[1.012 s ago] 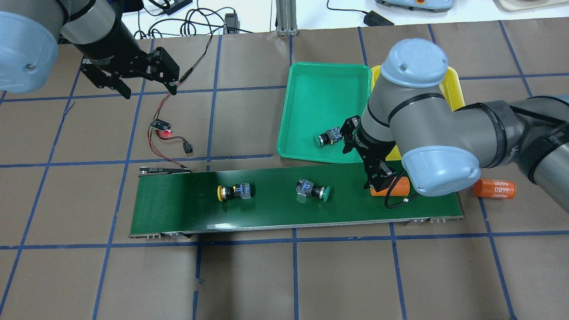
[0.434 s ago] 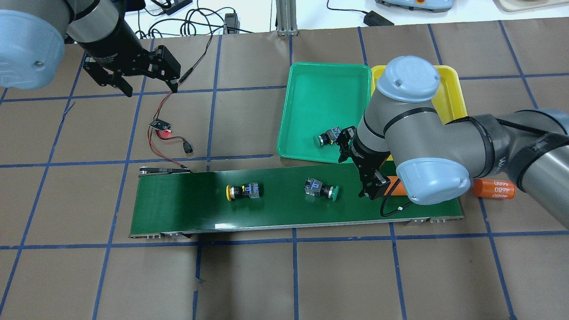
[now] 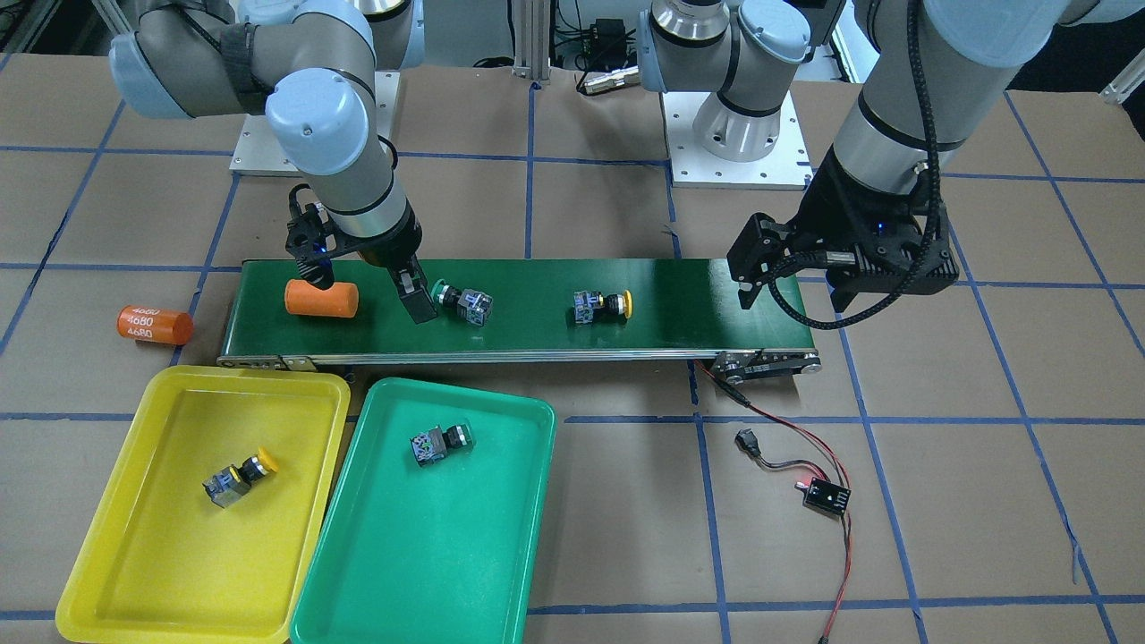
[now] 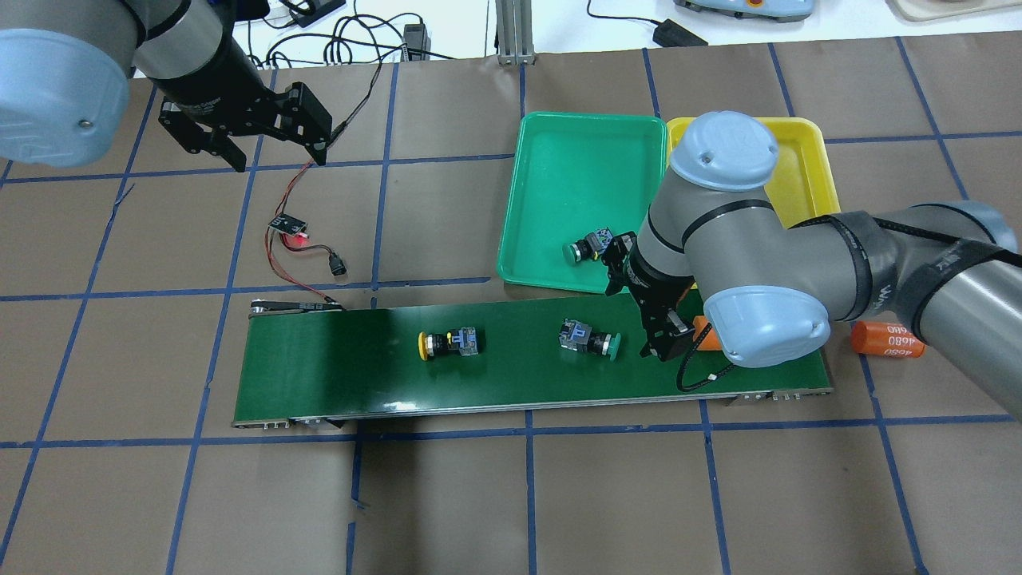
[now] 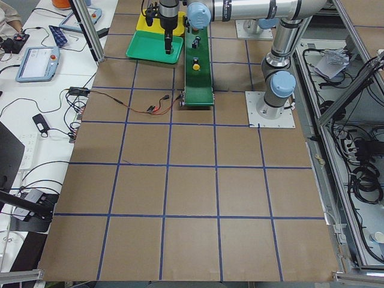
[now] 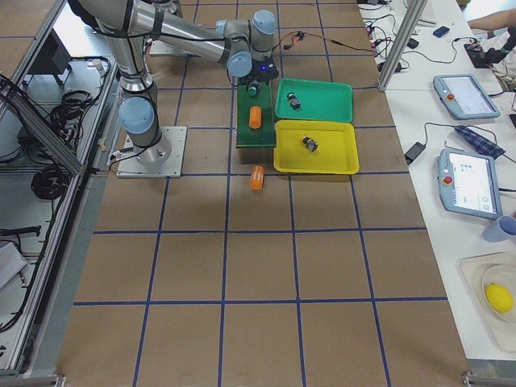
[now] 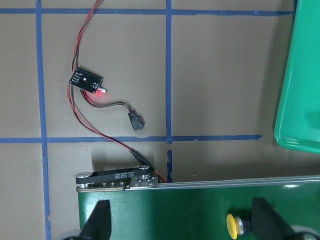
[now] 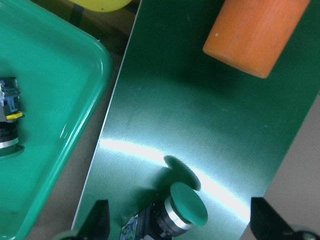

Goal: Sort buttons by color to trays
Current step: 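Lower the right gripper onto the green-cap button on the belt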

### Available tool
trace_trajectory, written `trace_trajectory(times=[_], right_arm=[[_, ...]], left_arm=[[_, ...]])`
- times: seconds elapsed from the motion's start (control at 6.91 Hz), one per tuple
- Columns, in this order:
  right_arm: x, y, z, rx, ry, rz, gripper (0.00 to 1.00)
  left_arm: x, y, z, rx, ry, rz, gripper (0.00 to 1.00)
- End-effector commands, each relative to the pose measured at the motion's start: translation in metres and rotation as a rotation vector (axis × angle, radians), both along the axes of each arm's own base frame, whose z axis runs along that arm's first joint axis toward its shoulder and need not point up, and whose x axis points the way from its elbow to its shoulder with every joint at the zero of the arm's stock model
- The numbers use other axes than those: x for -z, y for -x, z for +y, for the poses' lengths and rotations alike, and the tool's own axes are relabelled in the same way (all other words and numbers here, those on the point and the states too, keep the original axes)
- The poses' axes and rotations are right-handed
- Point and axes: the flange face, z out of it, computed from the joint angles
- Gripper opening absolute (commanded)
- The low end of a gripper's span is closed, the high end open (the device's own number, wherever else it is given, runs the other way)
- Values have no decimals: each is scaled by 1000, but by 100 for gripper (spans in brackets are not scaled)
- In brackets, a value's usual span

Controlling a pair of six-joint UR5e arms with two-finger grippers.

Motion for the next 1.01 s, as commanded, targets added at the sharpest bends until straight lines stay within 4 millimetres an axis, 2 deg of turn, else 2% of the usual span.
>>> trace_trajectory(times=[0.0, 0.14, 0.29, 0.43, 0.58, 0.87], right_arm=[[17, 0, -2, -1, -34, 5, 100], [20, -1, -3, 1, -43, 5, 100], [22, -1, -2, 1, -47, 6, 100], [27, 0, 0, 1, -58, 8, 100], [33, 0, 0, 1, -70, 10, 100], [37, 0, 0, -2, -78, 12, 100]], left_arm=[[4, 2, 4, 18, -3, -2, 100], [7, 7, 16, 25, -9, -3, 100], [16, 25, 30, 62, -8, -5, 100], [29, 33, 39, 79, 21, -6, 100], [28, 35, 33, 73, 117, -2, 100], [14, 32, 41, 73, 79, -7, 100]])
